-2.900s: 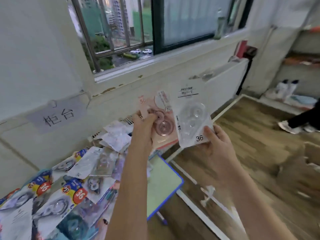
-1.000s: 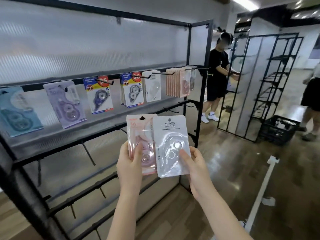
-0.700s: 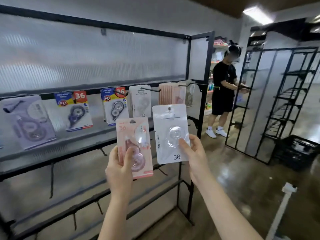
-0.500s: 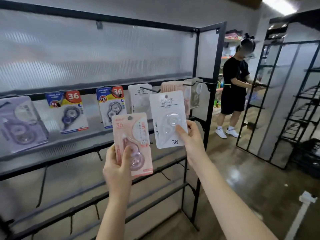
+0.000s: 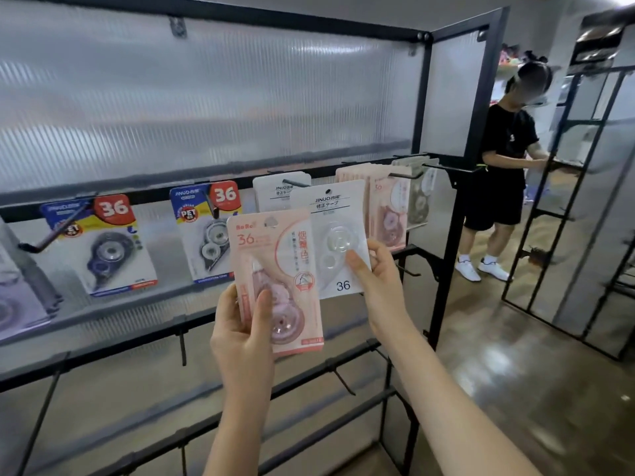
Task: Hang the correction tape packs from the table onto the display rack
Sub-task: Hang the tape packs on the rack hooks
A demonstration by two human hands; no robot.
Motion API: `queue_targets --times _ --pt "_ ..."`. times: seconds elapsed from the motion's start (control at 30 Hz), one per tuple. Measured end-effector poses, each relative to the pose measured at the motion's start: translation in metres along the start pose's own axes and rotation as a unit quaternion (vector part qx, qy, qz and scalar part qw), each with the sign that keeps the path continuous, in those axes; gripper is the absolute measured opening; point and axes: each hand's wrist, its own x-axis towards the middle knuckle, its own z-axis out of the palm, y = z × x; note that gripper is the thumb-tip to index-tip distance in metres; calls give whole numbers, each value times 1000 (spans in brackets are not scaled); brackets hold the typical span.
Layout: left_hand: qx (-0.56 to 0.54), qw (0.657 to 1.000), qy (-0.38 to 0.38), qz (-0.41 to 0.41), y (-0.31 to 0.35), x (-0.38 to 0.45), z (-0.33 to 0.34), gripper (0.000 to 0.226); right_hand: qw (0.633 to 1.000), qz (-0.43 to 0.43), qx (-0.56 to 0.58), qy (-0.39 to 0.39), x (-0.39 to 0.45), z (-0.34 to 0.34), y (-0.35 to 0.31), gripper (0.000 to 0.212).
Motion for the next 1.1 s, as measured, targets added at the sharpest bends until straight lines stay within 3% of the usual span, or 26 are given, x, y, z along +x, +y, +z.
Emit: queue_targets --times 0.33,0.53,0.73,0.87,1.1 --pt "5 999 35 13 -1 18 19 22 997 -17 74 -13 -19 -8 -7 27" --pt "12 995 96 26 8 9 30 25 996 -32 47 -66 -11 -14 -16 21" --pt "19 988 144 41 13 -8 42 33 993 54 31 -97 23 -8 16 30" --pt "38 986 153 47 11 -15 46 26 991 65 -14 -117 60 14 32 26" --pt "50 987 150 42 -1 -29 46 13 978 148 -44 -142 104 40 62 42"
